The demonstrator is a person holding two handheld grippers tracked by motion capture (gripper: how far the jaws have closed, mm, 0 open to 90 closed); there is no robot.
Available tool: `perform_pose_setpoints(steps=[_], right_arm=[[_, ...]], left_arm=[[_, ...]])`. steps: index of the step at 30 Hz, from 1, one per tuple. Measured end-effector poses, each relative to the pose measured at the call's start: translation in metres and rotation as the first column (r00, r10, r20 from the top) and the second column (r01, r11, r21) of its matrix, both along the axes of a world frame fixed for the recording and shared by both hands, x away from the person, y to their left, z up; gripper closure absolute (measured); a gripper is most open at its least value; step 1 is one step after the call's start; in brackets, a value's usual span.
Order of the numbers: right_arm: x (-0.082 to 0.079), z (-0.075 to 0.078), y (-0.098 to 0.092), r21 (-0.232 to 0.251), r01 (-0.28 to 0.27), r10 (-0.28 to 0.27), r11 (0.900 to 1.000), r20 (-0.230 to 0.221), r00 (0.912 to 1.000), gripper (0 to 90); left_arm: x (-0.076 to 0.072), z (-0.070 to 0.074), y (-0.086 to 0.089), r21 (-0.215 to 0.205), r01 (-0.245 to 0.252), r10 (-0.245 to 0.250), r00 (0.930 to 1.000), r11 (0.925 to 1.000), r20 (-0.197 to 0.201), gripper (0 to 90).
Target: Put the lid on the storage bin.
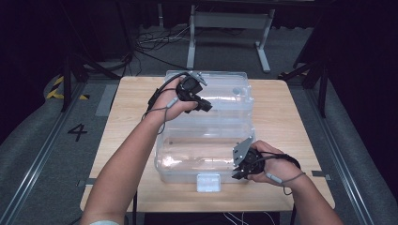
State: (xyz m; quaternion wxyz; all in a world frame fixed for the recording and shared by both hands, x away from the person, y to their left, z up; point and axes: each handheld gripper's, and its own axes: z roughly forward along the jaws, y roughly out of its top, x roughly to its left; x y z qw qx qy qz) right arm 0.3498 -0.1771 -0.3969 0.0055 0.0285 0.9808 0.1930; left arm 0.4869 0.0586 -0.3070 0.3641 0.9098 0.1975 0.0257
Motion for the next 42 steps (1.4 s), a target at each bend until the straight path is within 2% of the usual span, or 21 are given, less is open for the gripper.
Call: perform_pose_setpoints(steps=[5, 8, 17, 21, 26, 36, 42], right_arm=[[0.000, 0.000, 0.000, 0.002, 0.002, -0.002, 1.000, -0.004, 1.0000, 82.9], [0.000, 0.000, 0.000, 0.002, 0.002, -0.002, 1.000, -0.005, 1.0000, 82.9], [0.000, -0.001, -0.001, 0.009, -0.006, 0.006, 1.000, 0.002, 1.0000, 83.0], [0.000, 0.000, -0.001, 0.007, 0.001, -0.001, 1.000, -0.005, 1.0000, 82.9], [0.000, -0.001, -0.002, 0.021, -0.003, 0.003, 1.000, 0.004, 1.0000, 82.9], [0.000, -0.001, -0.003, 0.024, 0.002, -0.002, 1.000, -0.006, 1.0000, 82.8], [-0.001, -0.001, -0.004, 0.019, 0.005, -0.005, 1.000, -0.009, 0.9999, 82.8]], left_arm=[[-0.004, 0.002, -0.001, 0.006, 0.008, -0.008, 1.0000, 0.9999, -0.002, 81.8], [-0.008, 0.006, -0.002, 0.012, 0.023, -0.023, 0.9996, 0.9997, -0.017, 82.0], [-0.022, 0.012, -0.002, 0.037, 0.059, -0.058, 0.9983, 0.9976, -0.008, 82.9], [-0.028, 0.015, -0.003, 0.057, 0.079, -0.079, 0.9969, 0.9952, 0.001, 83.6], [-0.034, 0.017, -0.003, 0.063, 0.101, -0.101, 0.9949, 0.9928, -0.011, 84.1], [-0.042, 0.018, -0.005, 0.083, 0.123, -0.123, 0.9923, 0.9889, -0.017, 84.5], [-0.049, 0.020, -0.007, 0.110, 0.147, -0.146, 0.9891, 0.9830, -0.016, 85.0]])
